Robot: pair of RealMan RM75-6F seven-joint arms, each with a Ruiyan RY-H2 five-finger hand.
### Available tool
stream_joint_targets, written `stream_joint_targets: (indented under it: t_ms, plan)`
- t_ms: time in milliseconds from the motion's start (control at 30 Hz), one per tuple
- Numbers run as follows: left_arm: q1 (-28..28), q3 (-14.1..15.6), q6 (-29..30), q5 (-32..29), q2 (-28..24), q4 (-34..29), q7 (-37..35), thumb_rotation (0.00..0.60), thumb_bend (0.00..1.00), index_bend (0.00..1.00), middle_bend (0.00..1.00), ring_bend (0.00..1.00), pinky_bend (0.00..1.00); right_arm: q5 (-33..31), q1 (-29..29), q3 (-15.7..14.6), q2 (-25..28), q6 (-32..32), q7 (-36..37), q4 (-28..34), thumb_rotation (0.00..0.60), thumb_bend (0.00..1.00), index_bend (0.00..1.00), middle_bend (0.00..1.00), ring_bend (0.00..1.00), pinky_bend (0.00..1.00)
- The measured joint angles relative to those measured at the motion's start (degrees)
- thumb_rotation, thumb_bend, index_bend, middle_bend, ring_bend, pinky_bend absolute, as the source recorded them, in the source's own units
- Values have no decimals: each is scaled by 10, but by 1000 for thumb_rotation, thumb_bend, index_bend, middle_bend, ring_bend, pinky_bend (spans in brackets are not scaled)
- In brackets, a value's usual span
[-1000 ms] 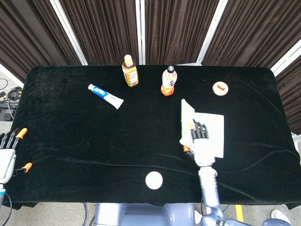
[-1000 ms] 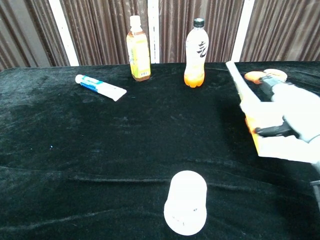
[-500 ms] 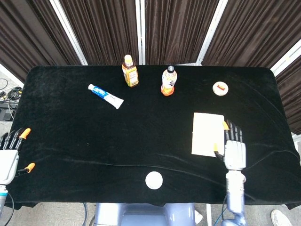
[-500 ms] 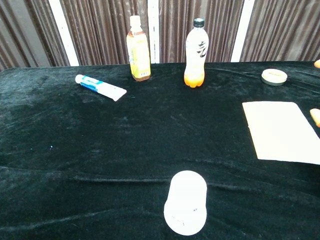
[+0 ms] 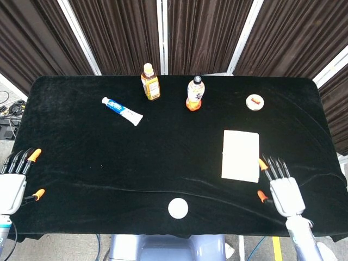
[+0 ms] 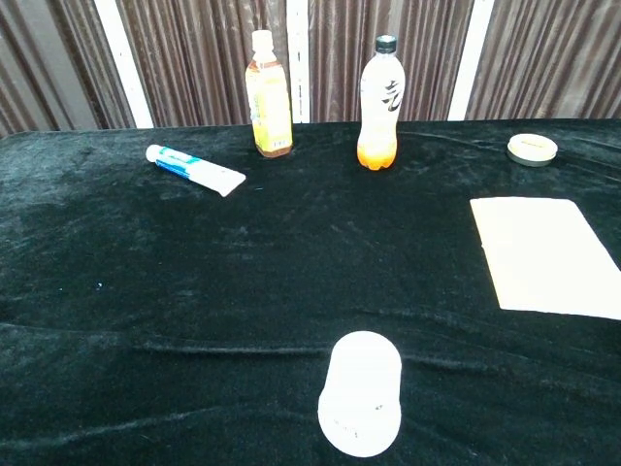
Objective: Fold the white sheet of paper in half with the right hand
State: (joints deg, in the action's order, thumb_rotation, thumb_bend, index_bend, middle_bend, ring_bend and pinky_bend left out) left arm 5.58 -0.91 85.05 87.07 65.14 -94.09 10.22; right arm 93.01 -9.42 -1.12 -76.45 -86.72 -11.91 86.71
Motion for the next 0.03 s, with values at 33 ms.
stream_joint_targets:
  t_ms: [33]
  plan:
    - [-1, 2, 1, 3, 1, 2, 2, 600, 79, 0, 0, 0, 0, 3, 4, -3, 3, -5, -6, -3, 600, 61, 0, 0, 0, 0]
